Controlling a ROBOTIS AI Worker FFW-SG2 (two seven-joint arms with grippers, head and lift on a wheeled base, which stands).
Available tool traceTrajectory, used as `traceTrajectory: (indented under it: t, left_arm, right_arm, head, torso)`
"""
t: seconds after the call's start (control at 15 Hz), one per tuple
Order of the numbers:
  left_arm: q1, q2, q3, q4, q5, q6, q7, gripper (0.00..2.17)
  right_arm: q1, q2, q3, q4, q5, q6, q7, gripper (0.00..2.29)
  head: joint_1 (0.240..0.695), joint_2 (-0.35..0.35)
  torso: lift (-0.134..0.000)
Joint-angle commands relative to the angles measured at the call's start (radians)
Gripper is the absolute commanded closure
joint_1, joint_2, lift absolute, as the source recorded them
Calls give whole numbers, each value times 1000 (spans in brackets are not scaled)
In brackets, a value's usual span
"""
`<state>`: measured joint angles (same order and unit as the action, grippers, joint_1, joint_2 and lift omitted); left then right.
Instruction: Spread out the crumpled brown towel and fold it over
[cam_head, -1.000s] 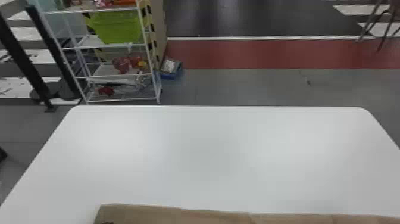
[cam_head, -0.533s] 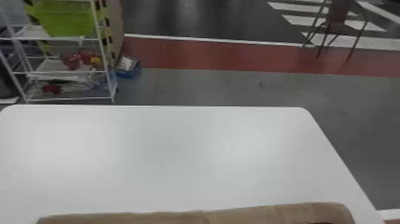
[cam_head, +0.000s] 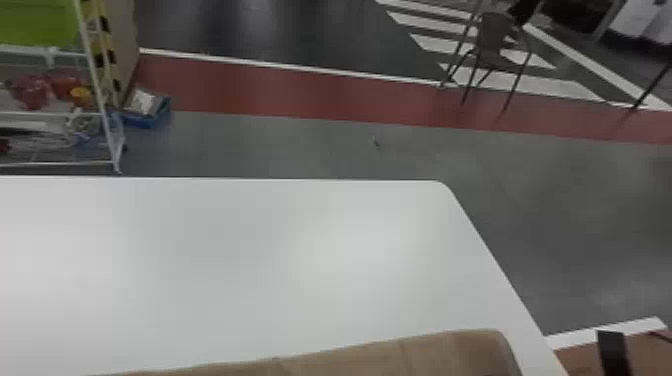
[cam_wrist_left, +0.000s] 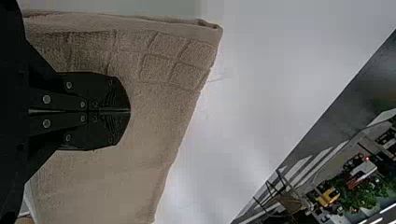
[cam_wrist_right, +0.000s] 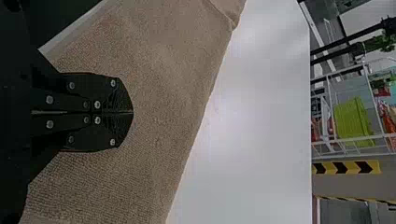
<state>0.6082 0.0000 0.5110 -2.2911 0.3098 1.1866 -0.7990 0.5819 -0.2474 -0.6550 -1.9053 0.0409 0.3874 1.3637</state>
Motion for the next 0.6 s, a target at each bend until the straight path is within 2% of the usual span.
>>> traceTrajectory:
  t: [0.0, 0.53]
  left_arm:
    - [-13, -3, 0, 10, -15, -3, 1, 1737]
    - [-42, -3, 0, 33, -34, -3, 1, 1733]
  right_arm:
    - [-14, -9, 2, 28, 5, -2, 3, 1598]
    - [-93, -6, 44, 74, 54, 20, 3, 1598]
  head:
    - [695, -306]
    - [695, -277]
  torso:
    - [-123]
    - [-123]
